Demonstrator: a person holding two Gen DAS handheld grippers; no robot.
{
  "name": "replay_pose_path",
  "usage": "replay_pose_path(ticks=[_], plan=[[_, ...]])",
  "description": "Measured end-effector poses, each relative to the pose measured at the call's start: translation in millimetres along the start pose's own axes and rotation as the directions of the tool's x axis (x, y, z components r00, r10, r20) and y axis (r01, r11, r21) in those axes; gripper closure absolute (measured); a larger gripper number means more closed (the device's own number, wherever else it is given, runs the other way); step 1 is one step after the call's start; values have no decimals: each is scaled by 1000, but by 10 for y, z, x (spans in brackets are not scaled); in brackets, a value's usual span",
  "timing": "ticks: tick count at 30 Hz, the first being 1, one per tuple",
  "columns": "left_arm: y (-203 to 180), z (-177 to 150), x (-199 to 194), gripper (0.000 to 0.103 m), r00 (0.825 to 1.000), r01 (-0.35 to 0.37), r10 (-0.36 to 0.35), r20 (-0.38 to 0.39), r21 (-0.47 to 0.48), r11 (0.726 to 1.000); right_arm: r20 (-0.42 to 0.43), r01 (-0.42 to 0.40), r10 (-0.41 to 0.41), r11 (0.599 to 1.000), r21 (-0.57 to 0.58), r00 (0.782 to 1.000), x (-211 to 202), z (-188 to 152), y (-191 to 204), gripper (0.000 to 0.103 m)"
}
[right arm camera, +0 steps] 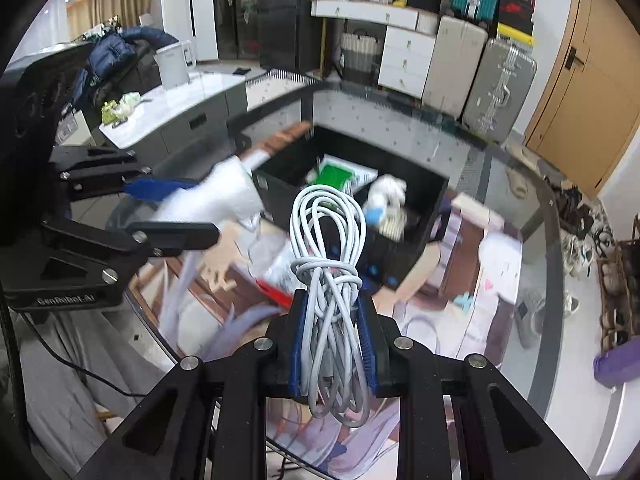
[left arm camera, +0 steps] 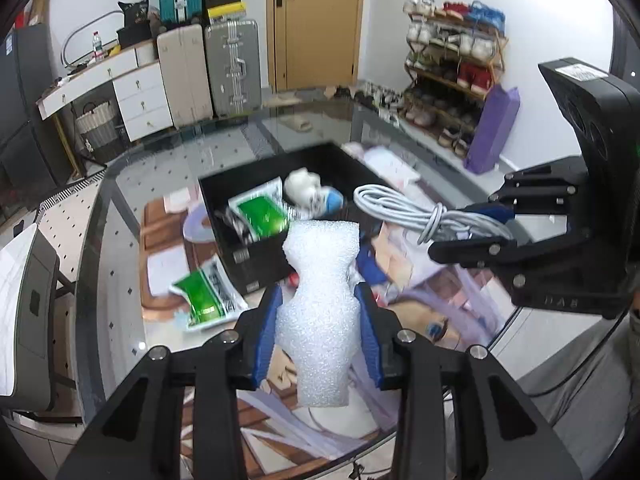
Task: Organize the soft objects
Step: 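Carry the foam and cable over the black box and release them inside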
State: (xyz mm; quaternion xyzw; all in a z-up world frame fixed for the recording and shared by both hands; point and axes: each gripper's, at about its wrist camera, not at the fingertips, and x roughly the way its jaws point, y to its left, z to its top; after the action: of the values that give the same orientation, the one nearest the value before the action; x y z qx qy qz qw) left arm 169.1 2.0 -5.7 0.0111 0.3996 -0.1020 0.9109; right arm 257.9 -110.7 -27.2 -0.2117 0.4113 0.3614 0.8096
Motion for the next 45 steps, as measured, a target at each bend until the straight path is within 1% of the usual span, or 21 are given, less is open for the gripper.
replay_pose_path(ticks=[3,6,11,15,17,20,23,25,27,30,32,35,39,42,45], plan=[[-16,94,-70,67,999,-8,8,33,0,1000,42,29,-28,999,-21,999,-110,121,52,80],[-31,205,-122,67,998,-18,17,66,9,1000,74,35,-33,999,-27,997,-169,234,76,80],[-18,384,-157,67,991,-45,44,126,1,999,150,89,-86,996,-14,985,-229,429,39,80],[50,506,-151,67,983,-62,64,170,-16,998,207,108,-114,993,43,972,-213,594,-26,80],[76,568,-132,67,976,-95,98,193,-23,995,236,103,-118,992,73,965,-183,674,-72,80],[152,662,-76,67,968,-117,127,217,-57,991,252,122,-147,986,114,956,-110,787,-156,80],[280,750,18,67,966,-109,131,221,-110,988,261,100,-138,983,154,955,2,893,-273,80],[349,784,79,67,963,-118,147,225,-139,983,268,108,-152,979,171,951,102,964,-331,80],[388,820,177,67,961,-136,168,220,-156,978,261,105,-154,976,190,953,219,1010,-394,80],[470,842,344,67,963,-141,179,203,-190,972,242,71,-127,971,229,962,407,1048,-483,80],[533,843,466,67,964,-152,193,182,-214,965,218,83,-138,967,241,966,545,1064,-513,80],[614,818,679,67,974,-147,183,133,-245,958,197,92,-146,962,258,970,719,1054,-548,80],[706,739,926,67,987,-122,147,69,-276,953,165,64,-115,956,288,980,939,997,-645,80],[698,698,1042,67,991,-113,128,37,-280,953,129,57,-100,953,298,987,1100,934,-687,80],[680,647,1123,67,993,-113,120,7,-289,951,112,64,-99,957,284,989,1210,901,-695,80]])
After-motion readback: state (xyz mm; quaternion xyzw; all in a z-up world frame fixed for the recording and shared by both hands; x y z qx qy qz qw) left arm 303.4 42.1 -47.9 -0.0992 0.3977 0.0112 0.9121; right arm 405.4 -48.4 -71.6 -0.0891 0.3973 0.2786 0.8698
